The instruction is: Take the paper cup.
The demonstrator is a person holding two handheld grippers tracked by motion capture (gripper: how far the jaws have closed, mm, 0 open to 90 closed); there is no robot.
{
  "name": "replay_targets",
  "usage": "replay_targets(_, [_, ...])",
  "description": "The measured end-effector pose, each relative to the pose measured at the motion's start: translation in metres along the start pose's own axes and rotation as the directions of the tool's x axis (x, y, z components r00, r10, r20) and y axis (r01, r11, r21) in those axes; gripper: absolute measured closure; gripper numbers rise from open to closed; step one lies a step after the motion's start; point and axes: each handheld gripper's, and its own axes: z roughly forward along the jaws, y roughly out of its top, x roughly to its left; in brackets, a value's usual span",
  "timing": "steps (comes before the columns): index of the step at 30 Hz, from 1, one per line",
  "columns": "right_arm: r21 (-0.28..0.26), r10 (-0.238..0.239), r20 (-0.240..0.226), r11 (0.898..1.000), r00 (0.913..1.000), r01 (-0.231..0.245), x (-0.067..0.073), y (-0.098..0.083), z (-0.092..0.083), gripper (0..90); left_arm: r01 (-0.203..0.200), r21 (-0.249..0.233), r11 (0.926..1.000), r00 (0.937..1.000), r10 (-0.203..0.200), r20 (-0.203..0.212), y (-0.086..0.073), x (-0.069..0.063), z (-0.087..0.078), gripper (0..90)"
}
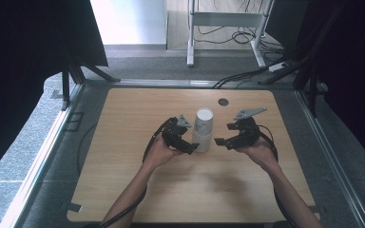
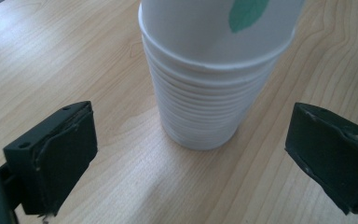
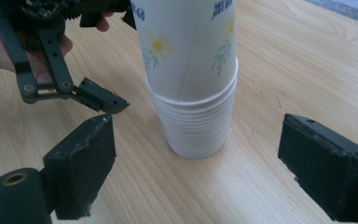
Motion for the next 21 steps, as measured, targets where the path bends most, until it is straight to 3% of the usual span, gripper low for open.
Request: replay_targets(21, [0.016, -0.03, -0.027, 0.999, 0.9992, 0.03, -0.001, 0.035, 0.015, 15.3, -0.004, -0.03, 0.9995, 0.9986, 0.005, 0.053, 0.016, 0.002, 0.016, 5.0])
